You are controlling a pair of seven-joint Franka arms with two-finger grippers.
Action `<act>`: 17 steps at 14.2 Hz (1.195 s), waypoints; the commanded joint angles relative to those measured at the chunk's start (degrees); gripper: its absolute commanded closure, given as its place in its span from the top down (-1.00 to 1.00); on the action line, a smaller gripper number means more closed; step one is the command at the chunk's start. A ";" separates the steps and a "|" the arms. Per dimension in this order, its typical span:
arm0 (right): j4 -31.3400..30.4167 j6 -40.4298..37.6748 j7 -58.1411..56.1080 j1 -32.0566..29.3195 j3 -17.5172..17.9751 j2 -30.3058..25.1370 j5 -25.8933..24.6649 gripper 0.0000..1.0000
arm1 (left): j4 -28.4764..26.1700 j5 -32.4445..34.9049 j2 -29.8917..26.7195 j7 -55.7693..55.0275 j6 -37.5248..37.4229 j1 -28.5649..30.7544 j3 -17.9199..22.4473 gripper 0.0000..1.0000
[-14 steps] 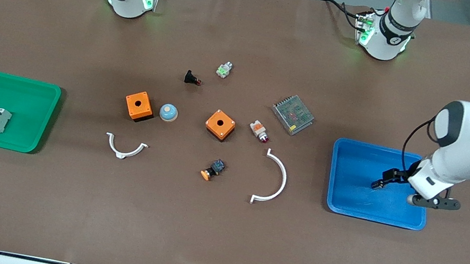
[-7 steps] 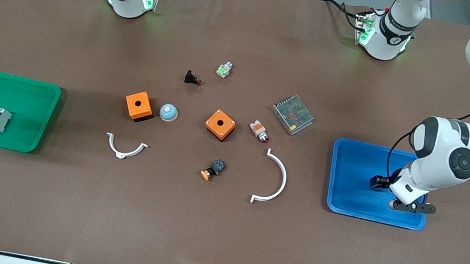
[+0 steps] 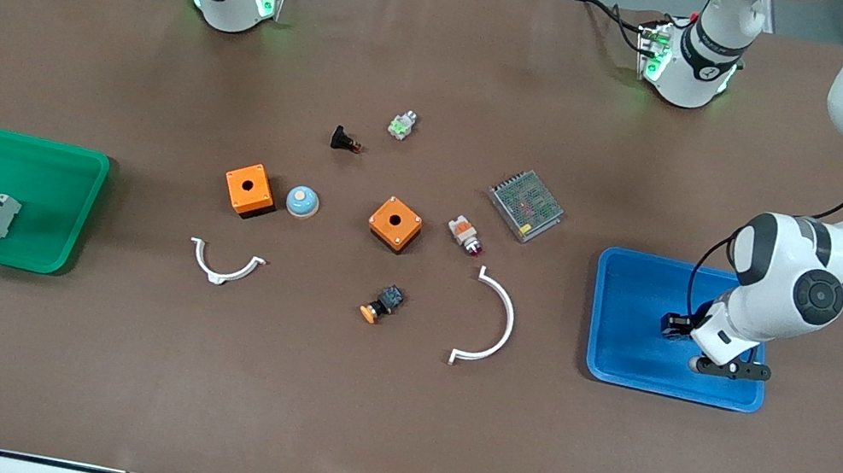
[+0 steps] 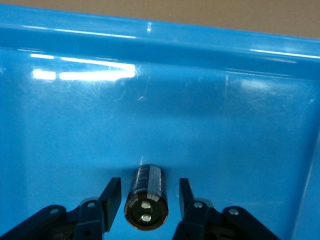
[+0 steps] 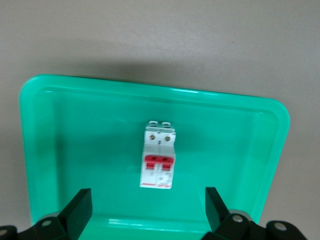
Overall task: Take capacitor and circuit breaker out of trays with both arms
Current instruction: 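Grasp the black capacitor with the left gripper while the right gripper grasps the breaker, then set the capacitor beside the white arc while the right gripper carries the breaker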
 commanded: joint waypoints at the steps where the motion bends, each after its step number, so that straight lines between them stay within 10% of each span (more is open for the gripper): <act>1: 1.36 1.51 -1.38 -1.46 1.02 2.36 0.68 1.00 | -0.25 0.91 -0.25 0.96 0.32 0.10 -0.19 -0.56; 3: 1.36 1.60 -1.38 -1.90 0.93 3.59 2.53 1.00 | 0.19 0.91 -1.04 0.78 0.14 -0.08 -0.62 -0.96; 8: 0.22 4.24 -1.38 -2.26 0.93 4.92 3.86 0.98 | 5.88 0.91 -4.47 0.08 -5.38 -0.43 -4.12 -0.99; 17: -0.75 4.42 -1.38 -2.26 1.02 4.92 3.86 -0.45 | 20.20 1.17 3.42 -18.18 -8.65 -16.58 -6.16 -0.99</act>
